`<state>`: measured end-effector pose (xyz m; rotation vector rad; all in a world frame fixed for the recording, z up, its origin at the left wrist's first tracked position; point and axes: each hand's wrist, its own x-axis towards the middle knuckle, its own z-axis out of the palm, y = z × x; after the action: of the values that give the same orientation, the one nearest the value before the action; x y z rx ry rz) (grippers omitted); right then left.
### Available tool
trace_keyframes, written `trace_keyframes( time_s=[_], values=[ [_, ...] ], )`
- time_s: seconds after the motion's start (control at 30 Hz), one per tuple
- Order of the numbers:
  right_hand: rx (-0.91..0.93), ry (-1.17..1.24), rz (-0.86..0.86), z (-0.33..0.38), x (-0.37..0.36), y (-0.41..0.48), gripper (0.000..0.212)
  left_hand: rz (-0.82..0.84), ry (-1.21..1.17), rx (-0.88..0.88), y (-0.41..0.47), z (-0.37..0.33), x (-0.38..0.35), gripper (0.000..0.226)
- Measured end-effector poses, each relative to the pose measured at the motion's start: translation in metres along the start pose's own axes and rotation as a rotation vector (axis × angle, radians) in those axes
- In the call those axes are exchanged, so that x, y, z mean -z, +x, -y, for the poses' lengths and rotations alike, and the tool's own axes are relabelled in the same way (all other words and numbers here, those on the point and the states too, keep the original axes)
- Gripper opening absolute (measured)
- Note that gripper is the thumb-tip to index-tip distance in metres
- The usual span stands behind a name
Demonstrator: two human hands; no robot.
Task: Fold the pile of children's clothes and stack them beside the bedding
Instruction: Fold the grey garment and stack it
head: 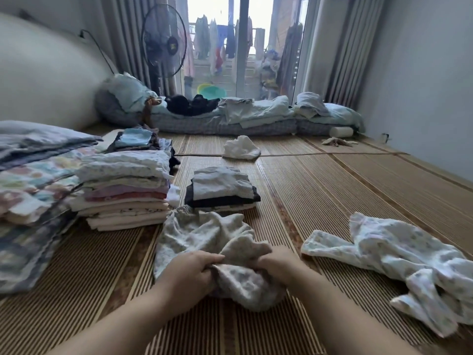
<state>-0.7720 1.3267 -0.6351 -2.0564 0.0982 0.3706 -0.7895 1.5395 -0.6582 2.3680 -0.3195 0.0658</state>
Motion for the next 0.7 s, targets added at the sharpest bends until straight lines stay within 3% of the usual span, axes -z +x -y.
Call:
trace_keyframes(
  time_s=[0.17, 0.27, 0.37, 0.47, 0.53, 0.6, 0.7],
  values=[
    [-0.007, 0.296, 0.176, 0.027, 0.017, -0.012, 0.021, -0.031, -0.533, 0.11, 0.001, -0.001, 0.038, 0.027],
    [-0.079, 0.493, 0.258, 0.035, 0.019, -0.02, 0.034, -0.104, -0.794, 0.189, 0.003, 0.003, 0.054, 0.019],
    [0.038, 0.77, 0.293, 0.044, 0.017, -0.025, 0.035, -0.218, -0.983, 0.264, 0.003, 0.006, 0.063, 0.016],
    [0.033, 1.116, 0.189, 0.052, 0.016, -0.026, 0.036, -0.267, -0.874, 0.246, 0.001, 0.009, 0.062, 0.011],
    [0.025, 1.245, 0.111, 0.053, 0.016, -0.026, 0.038, -0.214, -0.748, 0.19, -0.004, 0.0, 0.059, 0.024],
    [0.032, 1.261, 0.07, 0.054, 0.017, -0.028, 0.028, -0.174, -0.608, 0.075, -0.011, -0.014, 0.055, 0.048],
    [0.03, 1.087, 0.11, 0.054, 0.013, -0.029, 0.022, -0.155, -0.48, -0.139, -0.016, -0.039, 0.045, 0.082]
  ],
)
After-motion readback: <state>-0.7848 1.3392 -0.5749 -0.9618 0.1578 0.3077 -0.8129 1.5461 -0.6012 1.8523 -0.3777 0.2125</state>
